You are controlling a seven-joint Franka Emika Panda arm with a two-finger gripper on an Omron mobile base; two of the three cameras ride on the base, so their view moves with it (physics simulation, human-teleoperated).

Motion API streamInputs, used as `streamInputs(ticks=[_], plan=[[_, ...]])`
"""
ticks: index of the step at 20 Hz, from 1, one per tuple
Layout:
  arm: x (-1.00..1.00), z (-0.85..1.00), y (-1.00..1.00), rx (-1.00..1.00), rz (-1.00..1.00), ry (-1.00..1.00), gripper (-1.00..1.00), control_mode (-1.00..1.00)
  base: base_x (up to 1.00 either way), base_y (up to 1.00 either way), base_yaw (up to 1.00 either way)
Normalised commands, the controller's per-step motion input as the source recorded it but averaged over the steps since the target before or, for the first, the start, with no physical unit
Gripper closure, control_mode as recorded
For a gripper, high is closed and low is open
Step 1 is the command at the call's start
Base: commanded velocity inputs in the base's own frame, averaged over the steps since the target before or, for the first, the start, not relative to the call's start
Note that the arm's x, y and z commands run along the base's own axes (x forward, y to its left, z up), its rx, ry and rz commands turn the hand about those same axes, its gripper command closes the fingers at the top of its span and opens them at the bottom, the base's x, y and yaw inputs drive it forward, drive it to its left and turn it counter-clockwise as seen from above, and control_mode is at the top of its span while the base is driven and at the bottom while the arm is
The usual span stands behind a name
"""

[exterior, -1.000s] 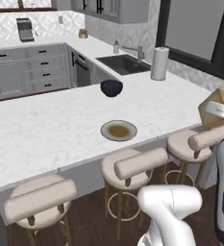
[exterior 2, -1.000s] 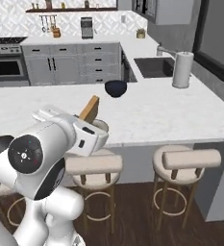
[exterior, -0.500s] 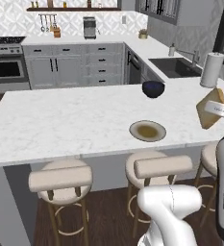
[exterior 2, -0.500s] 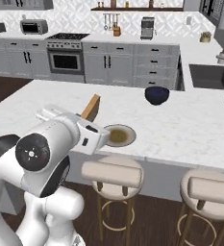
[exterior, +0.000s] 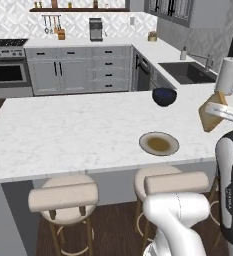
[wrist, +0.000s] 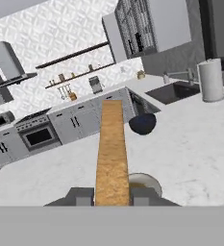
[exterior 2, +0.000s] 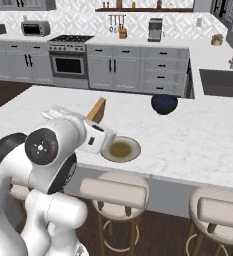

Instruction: Start the toaster. Once the lever pops up, take the bread to the plate on the dining counter.

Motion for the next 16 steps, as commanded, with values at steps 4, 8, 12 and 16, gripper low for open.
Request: streamInputs(ticks=[4, 8, 12, 16], plan=[[0.84, 0.0, -0.43, 0.09, 0.16, 0.69, 1.0, -1.0, 0.0, 0.0, 0.0], [0.77, -0.3, -0.23, 0.11, 0.31, 0.73, 1.0, -1.0, 0.0, 0.0, 0.0], [0.27, -0.68, -0.05, 0.23, 0.28, 0.19, 1.0, -1.0, 0.0, 0.0, 0.0], [0.09, -0.89, 0.0, 0.36, 0.12, 0.0, 1.0, -1.0, 0.0, 0.0, 0.0]])
